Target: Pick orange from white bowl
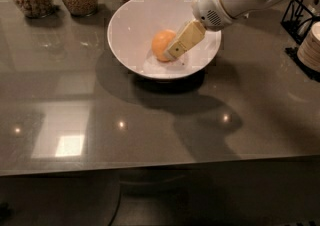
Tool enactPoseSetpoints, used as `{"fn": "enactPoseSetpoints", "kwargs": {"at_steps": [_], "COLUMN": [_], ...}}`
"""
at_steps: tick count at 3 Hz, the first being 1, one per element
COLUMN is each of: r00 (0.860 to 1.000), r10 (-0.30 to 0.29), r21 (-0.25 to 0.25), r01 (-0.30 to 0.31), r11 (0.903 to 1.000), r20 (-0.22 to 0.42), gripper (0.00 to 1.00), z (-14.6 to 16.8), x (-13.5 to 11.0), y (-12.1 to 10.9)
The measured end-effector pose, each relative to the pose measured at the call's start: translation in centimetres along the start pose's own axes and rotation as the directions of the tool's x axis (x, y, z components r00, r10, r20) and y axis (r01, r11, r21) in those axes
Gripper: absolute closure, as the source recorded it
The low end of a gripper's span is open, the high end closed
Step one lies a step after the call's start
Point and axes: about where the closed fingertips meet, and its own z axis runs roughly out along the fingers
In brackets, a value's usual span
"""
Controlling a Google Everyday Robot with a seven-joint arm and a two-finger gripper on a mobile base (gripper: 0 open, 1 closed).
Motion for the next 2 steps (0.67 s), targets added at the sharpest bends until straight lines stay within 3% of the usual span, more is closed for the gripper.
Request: {"fn": "enactPoseSetpoints", "kwargs": {"at_steps": [1, 2], "r00": [1.000, 0.999], "r10": [-0.006, -0.039], "r21": [0.019, 0.034], "r01": [0.006, 0.039], "r11": [0.9998, 0.9987], "r20": [0.004, 0.003], "gripper": [0.00, 0.08], "z": [0.9, 3.0], "x": [0.4, 1.0], "y": [-0.5, -1.4]}}
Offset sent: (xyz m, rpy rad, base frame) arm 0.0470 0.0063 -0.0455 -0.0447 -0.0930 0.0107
